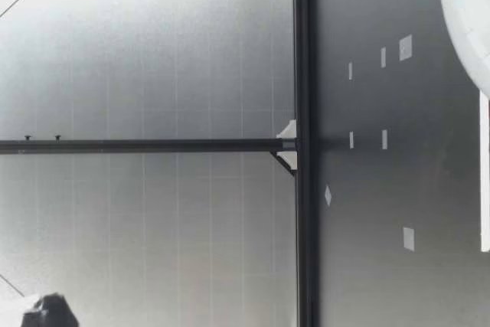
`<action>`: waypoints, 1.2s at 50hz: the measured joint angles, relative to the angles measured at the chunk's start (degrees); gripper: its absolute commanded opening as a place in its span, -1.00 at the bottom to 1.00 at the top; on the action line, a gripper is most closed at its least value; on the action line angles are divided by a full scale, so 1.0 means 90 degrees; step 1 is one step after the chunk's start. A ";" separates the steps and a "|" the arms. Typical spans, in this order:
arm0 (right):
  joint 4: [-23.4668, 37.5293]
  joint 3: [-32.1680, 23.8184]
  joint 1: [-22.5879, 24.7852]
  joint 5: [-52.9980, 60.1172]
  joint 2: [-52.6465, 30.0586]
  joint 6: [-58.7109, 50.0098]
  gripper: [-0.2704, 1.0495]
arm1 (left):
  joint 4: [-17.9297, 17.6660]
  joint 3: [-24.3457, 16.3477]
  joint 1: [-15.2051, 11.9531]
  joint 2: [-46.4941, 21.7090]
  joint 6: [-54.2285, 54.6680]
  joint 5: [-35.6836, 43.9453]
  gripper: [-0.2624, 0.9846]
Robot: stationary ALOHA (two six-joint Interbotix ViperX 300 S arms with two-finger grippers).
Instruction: Pick up the fork and place it on the plate.
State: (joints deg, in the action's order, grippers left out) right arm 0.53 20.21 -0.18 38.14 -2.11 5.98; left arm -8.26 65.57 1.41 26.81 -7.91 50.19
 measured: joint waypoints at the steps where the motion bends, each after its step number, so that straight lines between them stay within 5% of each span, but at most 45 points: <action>1: 0.0000 -0.0010 0.0010 0.0088 -0.0039 0.0000 -0.68 | 0.0010 -0.0020 0.0000 -0.0029 0.0010 0.0000 0.44; 22: 0.0029 0.0029 0.0020 0.0312 -0.0195 0.0010 -0.68 | 0.0928 -0.0127 0.0000 -0.0166 0.1006 0.0000 0.37; 39: 0.0039 0.0215 0.0059 0.0420 -0.0186 -0.0020 -0.68 | 0.0937 -0.0068 0.0000 -0.0039 0.1025 0.0010 -0.31; 50: 0.0029 0.0225 0.0078 0.0459 -0.0195 -0.0010 -0.67 | 0.0947 -0.0068 0.0000 -0.0039 0.1025 -0.0010 -0.41; 56: 0.0029 0.0234 0.0078 0.0430 -0.0186 -0.0020 -0.54 | 0.0947 -0.0068 0.0000 -0.0029 0.1035 -0.0049 -0.41; 60: 0.0029 0.0264 0.0078 0.0322 -0.0176 -0.0029 -0.27 | 0.0947 -0.0059 0.0000 -0.0010 0.1055 -0.0088 -0.42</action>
State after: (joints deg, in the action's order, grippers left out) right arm 0.79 22.59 0.53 41.04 -3.69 5.71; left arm 0.26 65.04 1.41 26.72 1.58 49.39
